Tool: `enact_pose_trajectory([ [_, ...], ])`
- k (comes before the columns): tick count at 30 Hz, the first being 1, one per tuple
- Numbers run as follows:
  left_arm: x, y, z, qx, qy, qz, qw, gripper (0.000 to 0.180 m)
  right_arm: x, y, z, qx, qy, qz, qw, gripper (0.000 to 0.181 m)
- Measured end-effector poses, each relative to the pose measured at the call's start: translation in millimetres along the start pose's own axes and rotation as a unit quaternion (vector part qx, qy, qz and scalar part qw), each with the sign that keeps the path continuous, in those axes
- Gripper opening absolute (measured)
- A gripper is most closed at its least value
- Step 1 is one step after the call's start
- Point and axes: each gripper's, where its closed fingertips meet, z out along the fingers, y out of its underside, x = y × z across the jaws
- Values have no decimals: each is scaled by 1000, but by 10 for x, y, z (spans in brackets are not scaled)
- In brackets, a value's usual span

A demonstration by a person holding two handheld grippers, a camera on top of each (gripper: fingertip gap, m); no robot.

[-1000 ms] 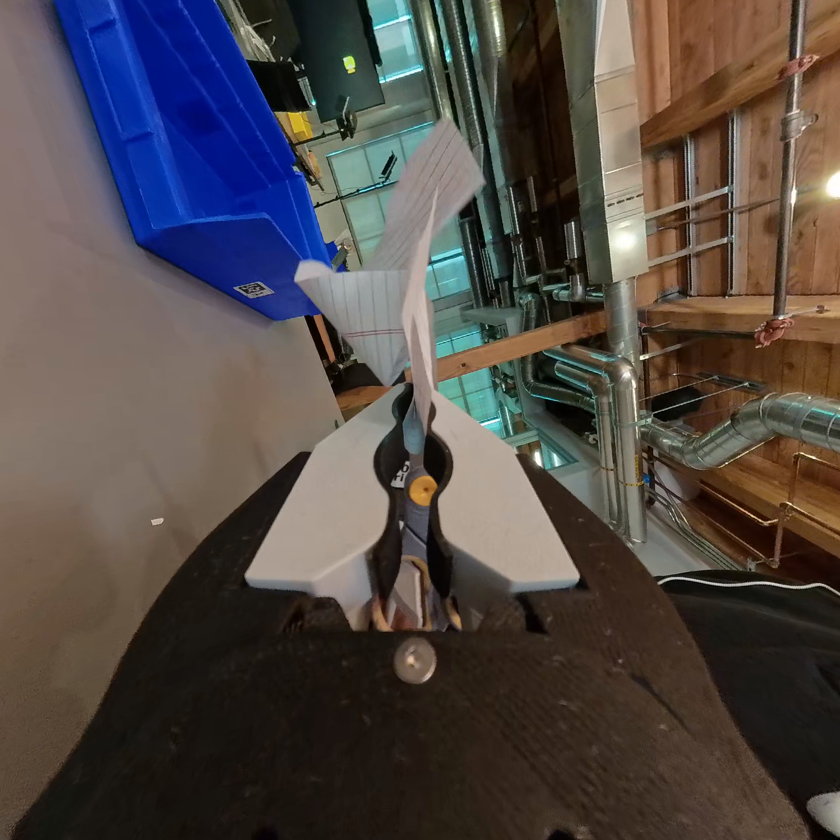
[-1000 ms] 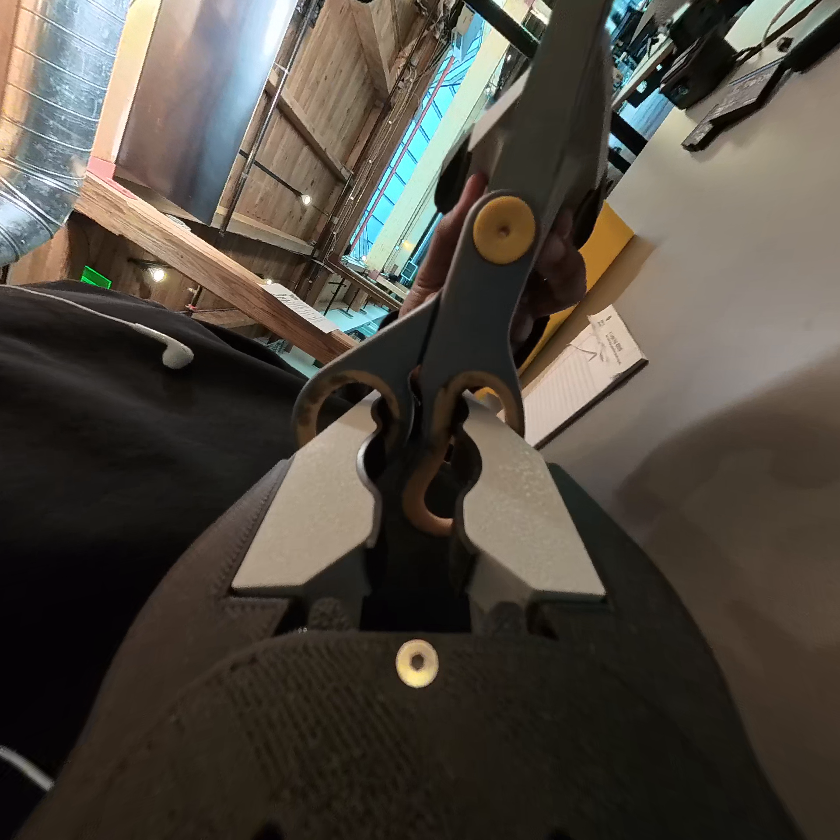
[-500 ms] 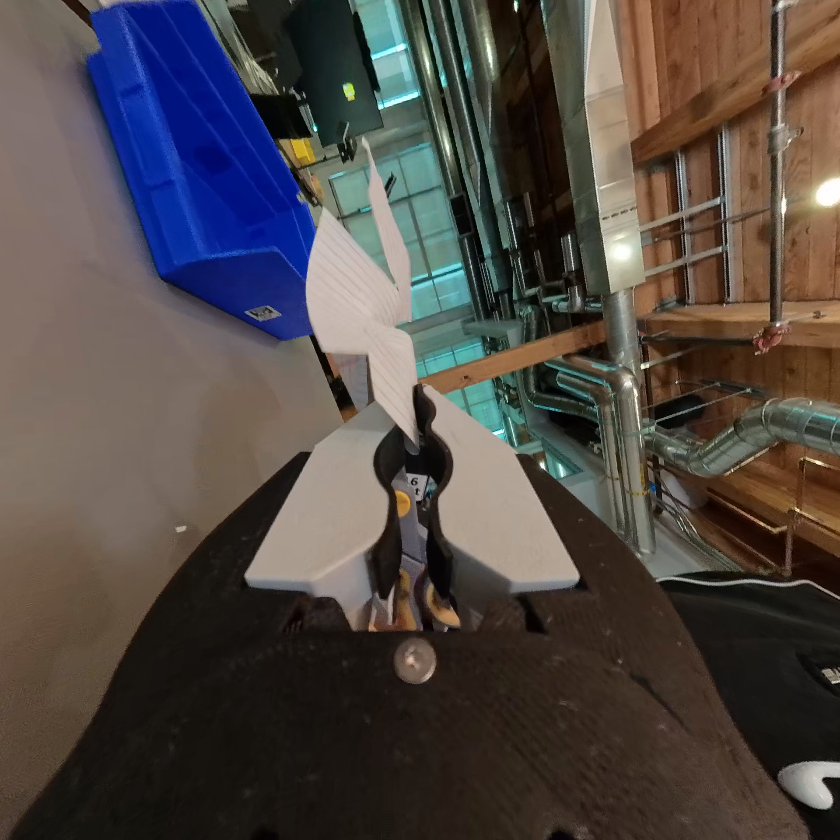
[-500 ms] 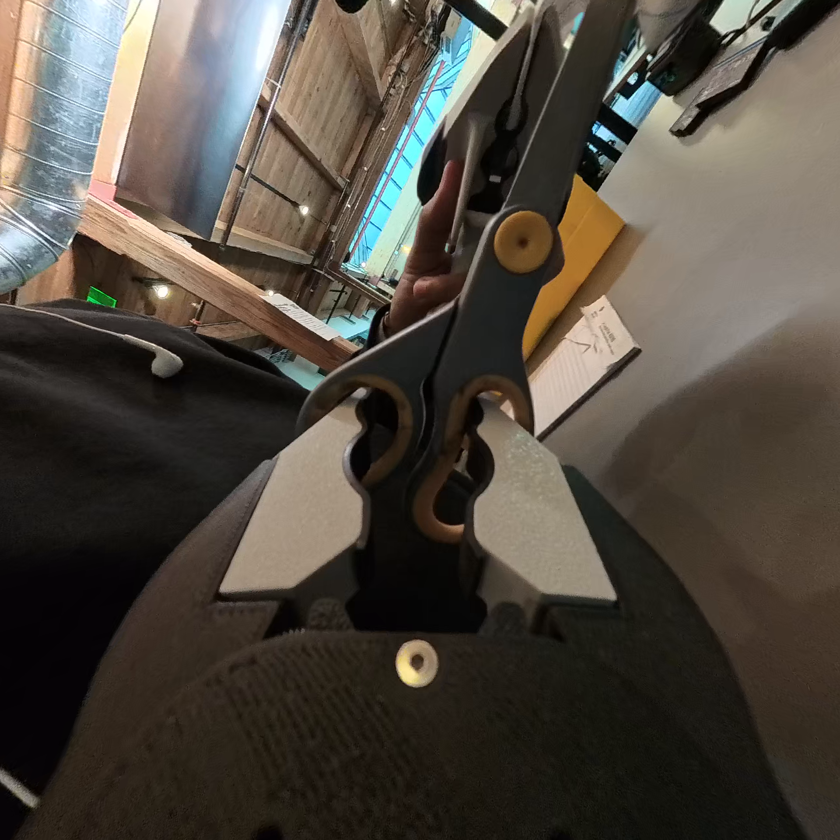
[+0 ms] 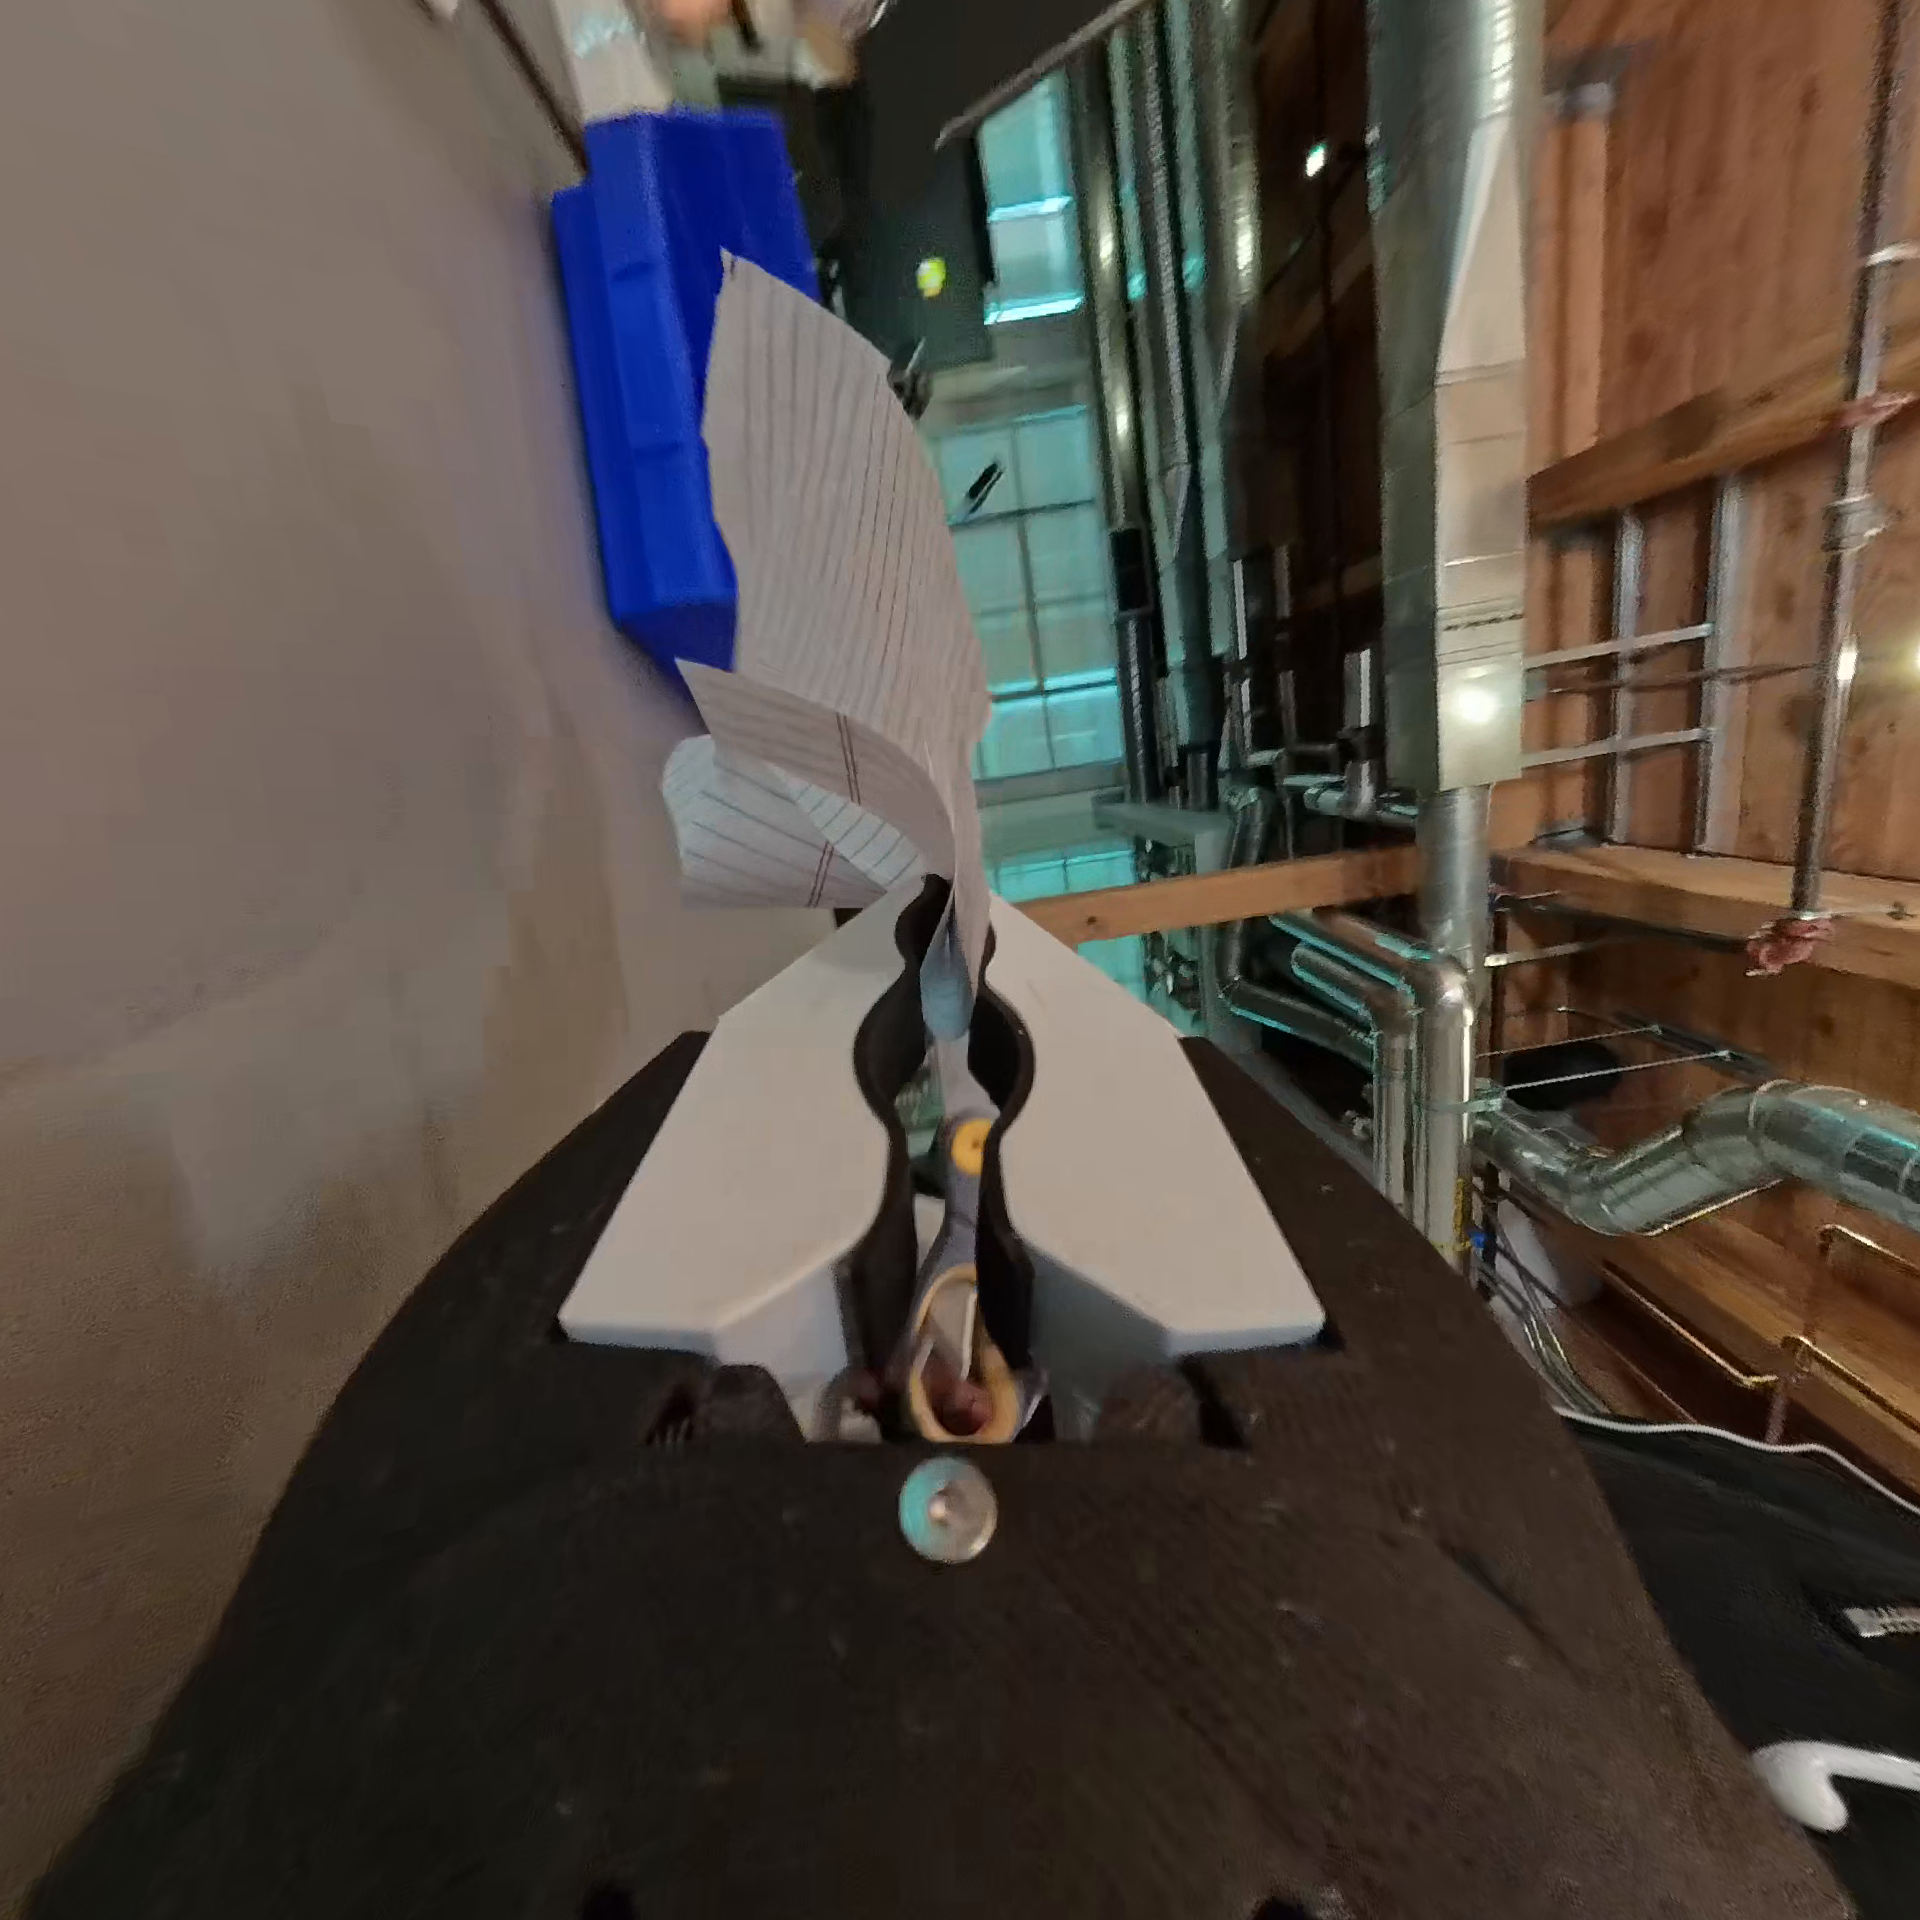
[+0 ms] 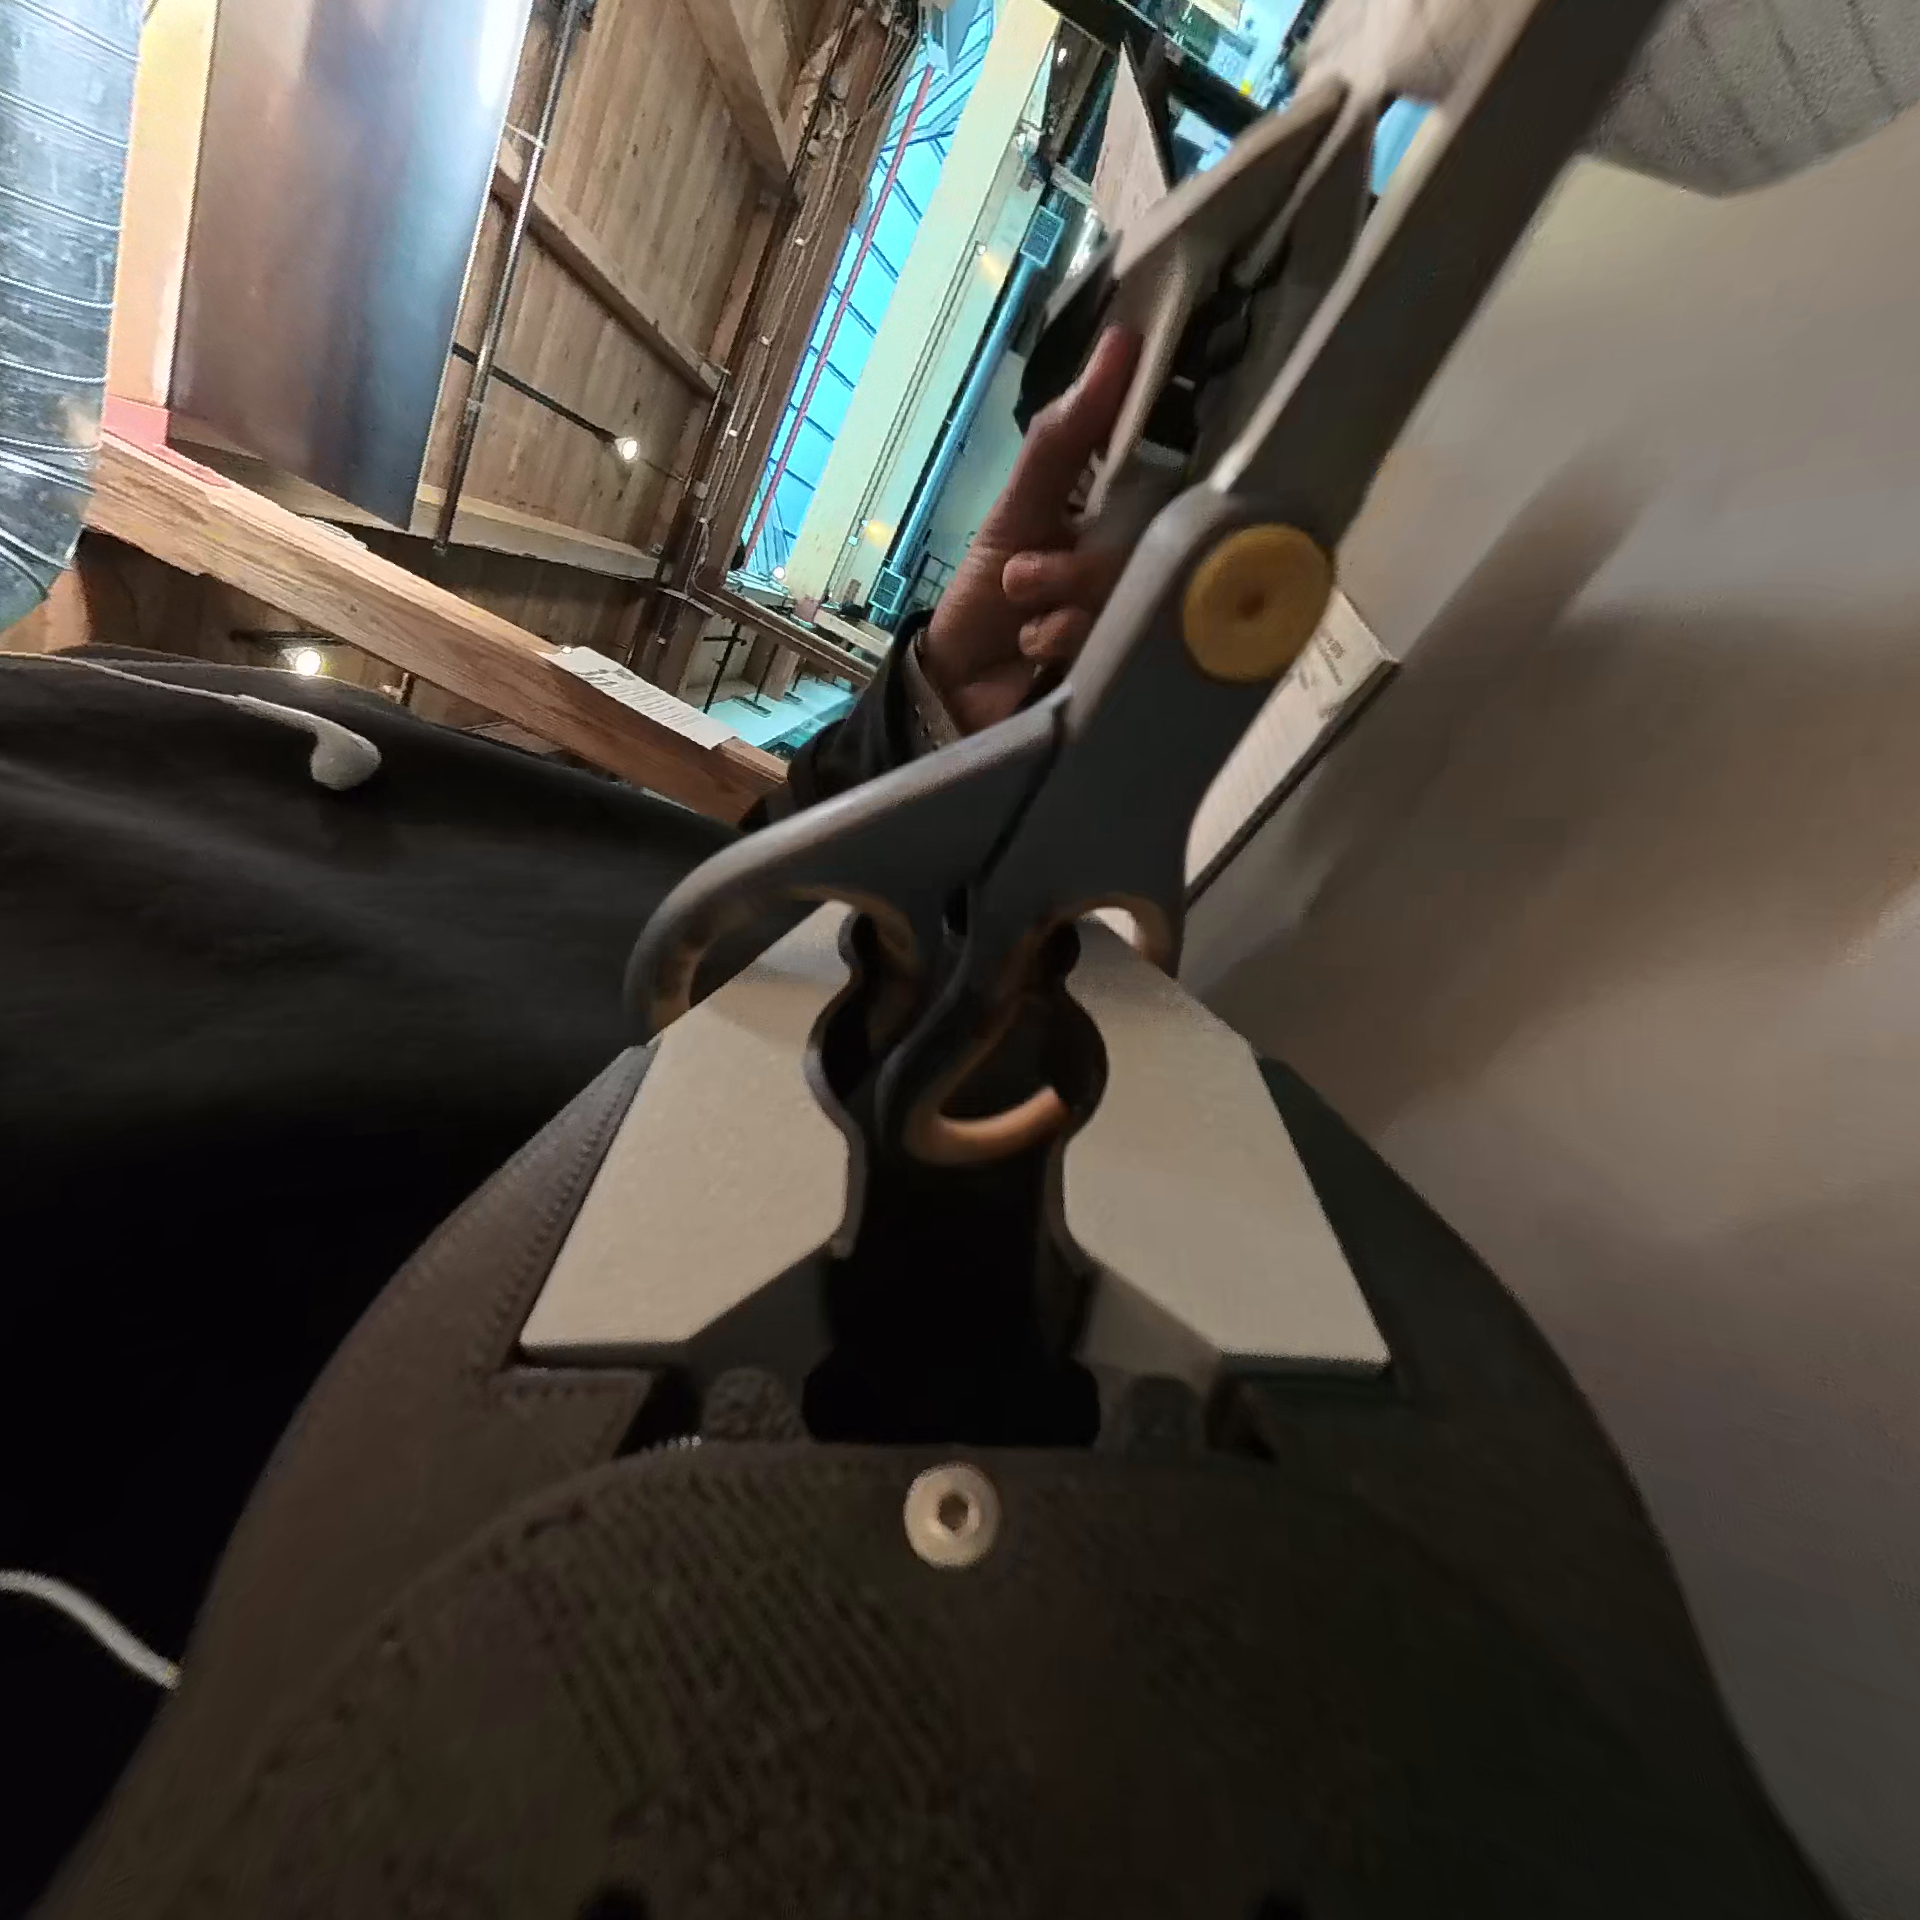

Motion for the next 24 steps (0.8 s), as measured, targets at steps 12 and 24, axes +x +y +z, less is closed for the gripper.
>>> enact_pose_trajectory([
  [12, -306, 295, -466, -37, -210, 157, 964, 57, 157, 83, 34, -40, 77, -32, 996, 29],
  [24, 267, 1531, 37, -238, 46, -14, 970, 32, -188, -152, 325, 22, -52, 0, 998, 30],
])
